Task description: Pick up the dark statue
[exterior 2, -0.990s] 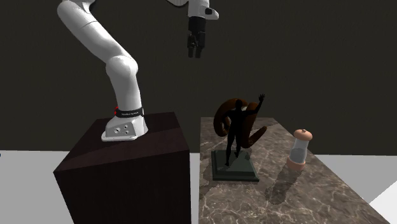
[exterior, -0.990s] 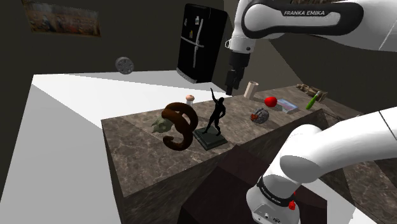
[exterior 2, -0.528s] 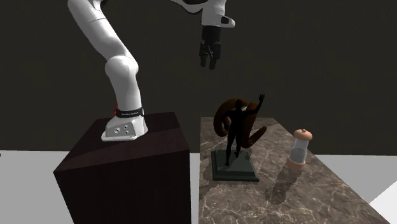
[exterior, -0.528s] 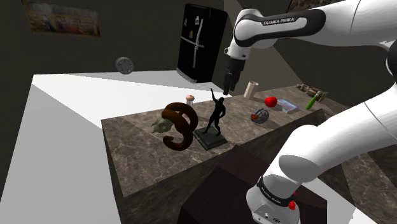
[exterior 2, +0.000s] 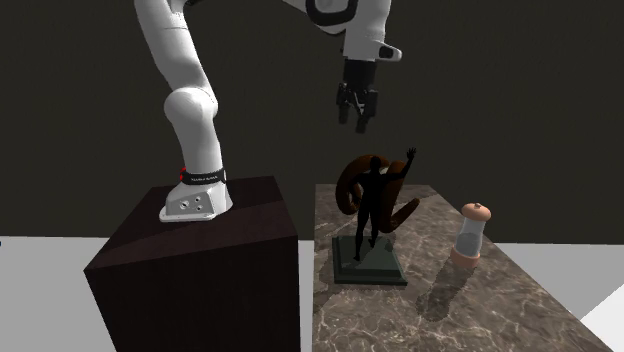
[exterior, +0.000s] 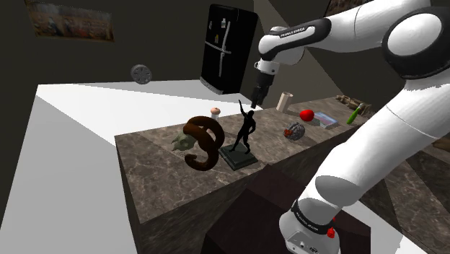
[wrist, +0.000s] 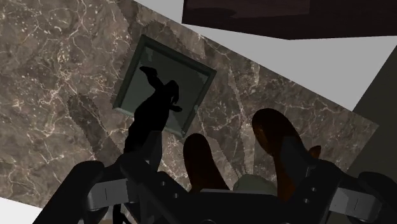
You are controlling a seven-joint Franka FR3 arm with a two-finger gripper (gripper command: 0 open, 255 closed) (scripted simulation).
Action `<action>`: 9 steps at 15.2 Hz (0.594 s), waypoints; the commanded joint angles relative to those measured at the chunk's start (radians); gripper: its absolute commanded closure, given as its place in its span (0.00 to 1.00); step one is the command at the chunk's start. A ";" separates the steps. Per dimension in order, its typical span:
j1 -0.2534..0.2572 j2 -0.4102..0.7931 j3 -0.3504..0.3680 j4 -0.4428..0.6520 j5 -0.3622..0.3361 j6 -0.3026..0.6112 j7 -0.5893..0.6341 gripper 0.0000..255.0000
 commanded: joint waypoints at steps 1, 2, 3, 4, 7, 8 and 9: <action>-0.004 0.081 -0.032 0.043 0.044 0.031 -0.058 0.00; -0.008 0.121 -0.046 0.067 0.069 0.041 -0.088 0.00; -0.013 0.162 -0.058 0.092 0.095 0.050 -0.119 0.00; -0.021 0.204 -0.069 0.119 0.123 0.056 -0.149 0.00; -0.038 0.281 -0.080 0.160 0.177 0.075 -0.205 0.00; -0.039 0.287 -0.079 0.153 0.181 0.087 -0.209 0.00; -0.040 0.294 -0.079 0.146 0.185 0.100 -0.213 0.00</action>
